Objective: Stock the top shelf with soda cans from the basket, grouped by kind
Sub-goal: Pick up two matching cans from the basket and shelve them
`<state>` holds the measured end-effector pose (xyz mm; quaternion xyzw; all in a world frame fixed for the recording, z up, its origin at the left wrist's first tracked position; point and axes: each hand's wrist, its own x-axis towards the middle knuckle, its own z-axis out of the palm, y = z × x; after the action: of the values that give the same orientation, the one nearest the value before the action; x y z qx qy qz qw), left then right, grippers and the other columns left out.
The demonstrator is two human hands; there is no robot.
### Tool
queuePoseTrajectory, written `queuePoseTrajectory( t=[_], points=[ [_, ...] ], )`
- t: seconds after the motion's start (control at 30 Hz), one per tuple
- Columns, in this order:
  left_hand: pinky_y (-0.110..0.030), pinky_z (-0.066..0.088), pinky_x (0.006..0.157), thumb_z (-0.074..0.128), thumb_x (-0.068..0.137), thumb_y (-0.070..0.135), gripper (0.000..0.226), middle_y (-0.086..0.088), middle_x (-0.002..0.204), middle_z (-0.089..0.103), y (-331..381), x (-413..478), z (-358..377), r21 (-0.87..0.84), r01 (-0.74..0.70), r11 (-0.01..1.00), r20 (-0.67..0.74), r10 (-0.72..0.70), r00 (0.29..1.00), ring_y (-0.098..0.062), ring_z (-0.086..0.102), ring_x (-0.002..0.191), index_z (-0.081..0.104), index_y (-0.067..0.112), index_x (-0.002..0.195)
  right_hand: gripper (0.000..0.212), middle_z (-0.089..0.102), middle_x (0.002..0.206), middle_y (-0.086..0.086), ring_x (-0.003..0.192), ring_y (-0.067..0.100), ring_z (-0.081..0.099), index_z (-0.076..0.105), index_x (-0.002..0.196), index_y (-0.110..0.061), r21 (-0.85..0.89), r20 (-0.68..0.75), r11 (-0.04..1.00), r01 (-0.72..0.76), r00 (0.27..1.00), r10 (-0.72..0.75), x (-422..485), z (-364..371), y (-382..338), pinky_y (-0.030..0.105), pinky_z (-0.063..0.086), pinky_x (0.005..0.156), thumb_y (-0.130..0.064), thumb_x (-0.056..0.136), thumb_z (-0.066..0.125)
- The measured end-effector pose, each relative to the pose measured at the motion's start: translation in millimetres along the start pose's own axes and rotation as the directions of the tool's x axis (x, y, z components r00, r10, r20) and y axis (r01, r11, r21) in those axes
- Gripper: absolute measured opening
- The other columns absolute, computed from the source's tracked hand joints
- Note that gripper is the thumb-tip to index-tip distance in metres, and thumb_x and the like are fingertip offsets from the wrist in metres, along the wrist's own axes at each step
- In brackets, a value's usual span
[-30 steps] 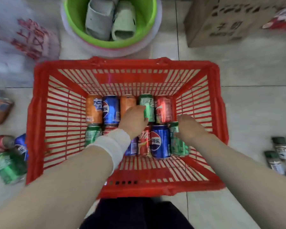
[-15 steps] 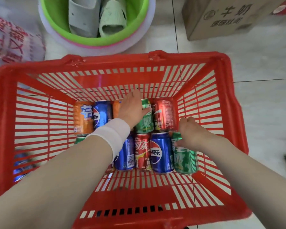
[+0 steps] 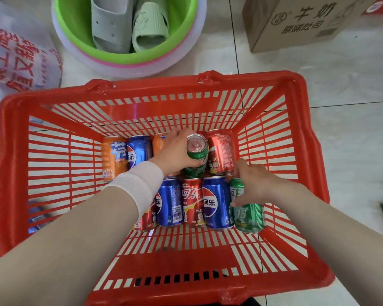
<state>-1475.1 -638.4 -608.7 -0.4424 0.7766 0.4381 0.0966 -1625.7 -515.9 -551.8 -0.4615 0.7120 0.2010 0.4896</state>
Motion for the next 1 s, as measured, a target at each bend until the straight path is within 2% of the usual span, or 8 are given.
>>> queuePoseTrajectory(
  t=[0.13,0.33,0.43,0.53,0.67,0.77,0.83,1.0],
  points=[
    [-0.025,0.039,0.086,0.084,0.061,0.024,0.063,-0.002,0.113,0.058,0.4,-9.3,-0.5,-0.101,-0.066,0.993,-0.054,0.061,0.997,-0.017,0.053,0.106,0.049,0.015,0.114,0.098,0.040,0.138,0.014,0.131,0.032,0.030,0.022,0.137,-0.013,-0.081,-0.047,0.995,-0.061,0.997,0.057,-2.4,6.2,-8.3,0.040,0.034,0.104,-0.036,0.064,0.082],
    [-0.020,0.037,0.087,0.083,0.063,0.020,0.057,0.008,0.108,0.054,19.8,-57.2,-25.4,-0.266,-0.064,0.962,-0.184,0.015,0.983,-0.009,0.049,0.103,0.052,0.022,0.112,0.090,0.041,0.135,0.011,0.129,0.029,0.030,0.033,0.133,-0.009,-0.180,-0.133,0.984,-0.019,0.991,-0.005,-32.3,8.8,-17.0,0.035,0.026,0.107,-0.040,0.063,0.081],
    [-0.011,0.039,0.085,0.083,0.064,0.020,0.056,0.010,0.107,0.056,35.9,-95.5,-46.0,-0.372,-0.041,0.927,-0.196,-0.036,0.980,-0.004,0.054,0.101,0.049,0.029,0.107,0.086,0.045,0.130,0.011,0.124,0.029,0.032,0.038,0.130,-0.012,-0.052,-0.228,0.999,0.017,0.973,-0.028,-61.3,3.4,-19.4,0.034,0.029,0.102,-0.037,0.060,0.083],
    [0.003,0.036,0.077,0.081,0.066,0.019,0.058,0.018,0.103,0.055,55.7,-140.2,-66.7,-0.463,0.015,0.886,-0.175,-0.108,0.979,0.009,0.052,0.094,0.048,0.026,0.112,0.083,0.049,0.124,0.014,0.118,0.030,0.039,0.043,0.125,-0.017,0.214,-0.369,0.973,0.087,0.929,-0.002,-105.8,-17.8,-22.0,0.034,0.035,0.094,-0.027,0.056,0.087],
    [-0.013,0.045,0.082,0.081,0.066,0.017,0.063,0.007,0.110,0.057,92.0,-206.9,-96.2,-0.622,0.088,0.778,-0.171,-0.244,0.954,-0.003,0.058,0.097,0.045,0.024,0.116,0.079,0.057,0.113,0.005,0.108,0.022,0.053,0.050,0.118,-0.021,0.470,-0.490,0.851,0.234,0.871,0.032,-187.3,-60.6,-31.4,0.027,0.040,0.087,-0.021,0.050,0.090],
    [-0.006,0.045,0.069,0.078,0.071,0.011,0.051,0.007,0.101,0.060,134.4,-262.2,-130.4,-0.723,0.082,0.686,-0.142,-0.264,0.954,0.006,0.059,0.083,0.047,0.019,0.111,0.074,0.059,0.111,-0.005,0.099,0.012,0.058,0.052,0.113,-0.030,0.654,-0.437,0.703,0.279,0.898,0.050,-262.9,-92.0,-43.4,0.026,0.045,0.090,-0.017,0.051,0.089],
    [-0.007,0.045,0.070,0.078,0.070,0.010,0.044,0.010,0.096,0.061,167.1,-301.2,-159.1,-0.781,0.060,0.622,-0.136,-0.262,0.955,0.011,0.060,0.076,0.051,0.021,0.104,0.073,0.062,0.115,-0.002,0.095,0.011,0.062,0.053,0.113,-0.033,0.756,-0.381,0.586,0.291,0.924,0.032,-319.4,-111.6,-53.8,0.027,0.049,0.089,-0.011,0.052,0.088],
    [-0.043,0.049,0.089,0.072,0.055,0.035,0.052,-0.003,0.098,0.065,236.7,-395.2,-231.3,-0.924,0.011,0.381,-0.098,-0.263,0.960,-0.022,0.062,0.093,0.059,0.023,0.103,0.075,0.059,0.117,0.002,0.096,0.014,0.062,0.049,0.122,-0.019,0.850,-0.376,0.411,0.329,0.926,0.038,-454.0,-146.2,-83.8,0.031,0.051,0.087,-0.001,0.057,0.083]
  ],
)
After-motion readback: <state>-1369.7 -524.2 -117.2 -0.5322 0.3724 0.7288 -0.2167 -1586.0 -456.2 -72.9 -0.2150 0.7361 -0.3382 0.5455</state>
